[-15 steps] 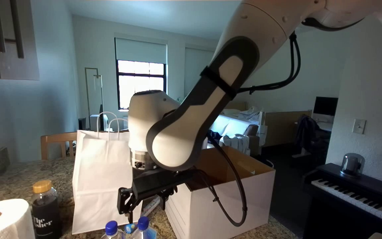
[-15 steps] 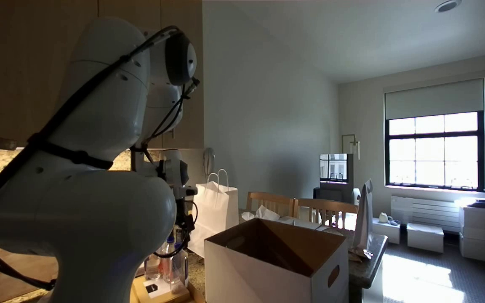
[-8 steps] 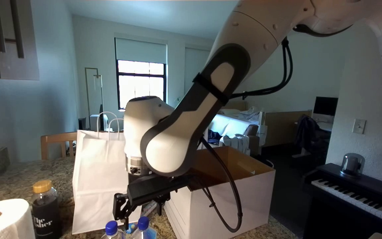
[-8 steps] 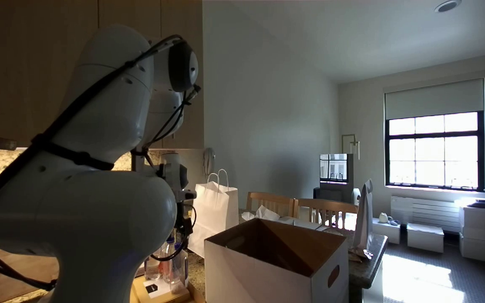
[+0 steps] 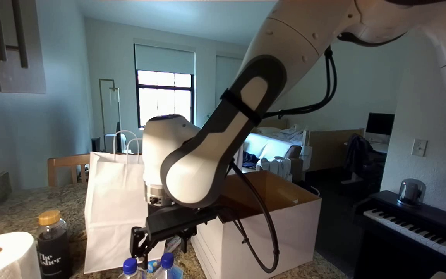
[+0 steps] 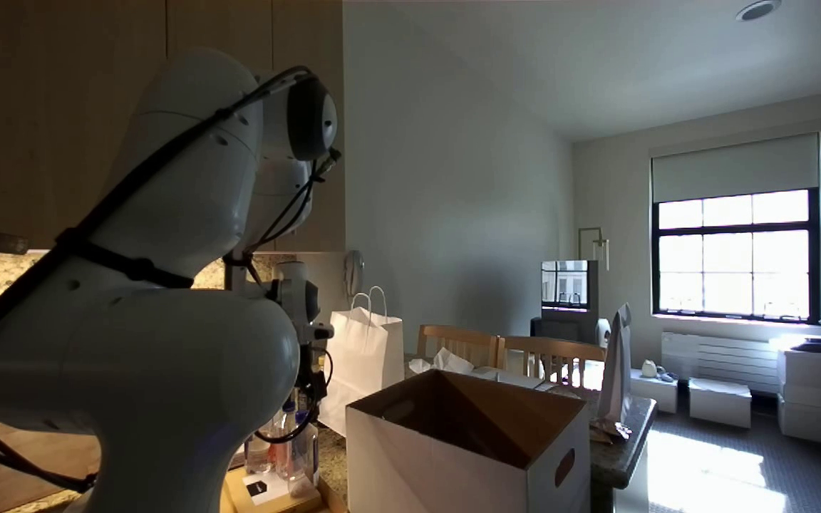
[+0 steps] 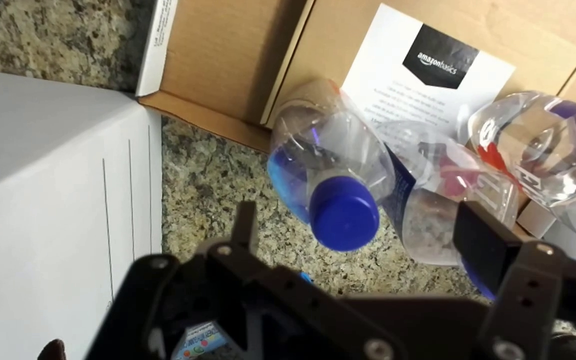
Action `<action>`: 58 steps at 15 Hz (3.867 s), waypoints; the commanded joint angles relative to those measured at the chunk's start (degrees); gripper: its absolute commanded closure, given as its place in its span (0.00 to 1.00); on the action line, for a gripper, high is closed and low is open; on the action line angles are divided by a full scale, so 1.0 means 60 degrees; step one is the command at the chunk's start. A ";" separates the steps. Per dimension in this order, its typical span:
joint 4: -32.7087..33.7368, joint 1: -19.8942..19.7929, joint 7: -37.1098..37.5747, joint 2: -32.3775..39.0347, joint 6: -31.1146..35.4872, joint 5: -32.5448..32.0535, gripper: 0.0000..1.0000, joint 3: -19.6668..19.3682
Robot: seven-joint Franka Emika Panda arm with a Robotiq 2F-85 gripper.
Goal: Place four empty bottles inside the white storage box
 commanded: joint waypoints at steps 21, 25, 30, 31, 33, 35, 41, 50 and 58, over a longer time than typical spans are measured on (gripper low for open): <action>0.0018 0.0392 -0.0070 -0.0076 -0.0261 0.0314 0.86 -0.0270; 0.0021 0.0712 0.0234 -0.0736 -0.0821 0.0008 0.86 -0.0310; 0.0443 0.0775 0.0250 -0.2241 -0.2950 -0.0142 0.86 0.0037; 0.0644 0.0713 0.0286 -0.2557 -0.3428 -0.0082 0.86 0.0155; 0.1112 0.0580 0.0567 -0.3288 -0.4273 -0.0105 0.86 0.0367; 0.1680 0.0348 0.1046 -0.3937 -0.4973 -0.0085 0.86 0.0585; 0.2652 -0.1156 0.1593 -0.6100 -0.6436 0.0579 0.86 0.0459; 0.1268 -0.4093 0.1667 -0.7246 -0.5528 0.1541 0.86 -0.1239; -0.0033 -0.5423 0.1935 -0.4377 -0.2054 0.1025 0.86 -0.1723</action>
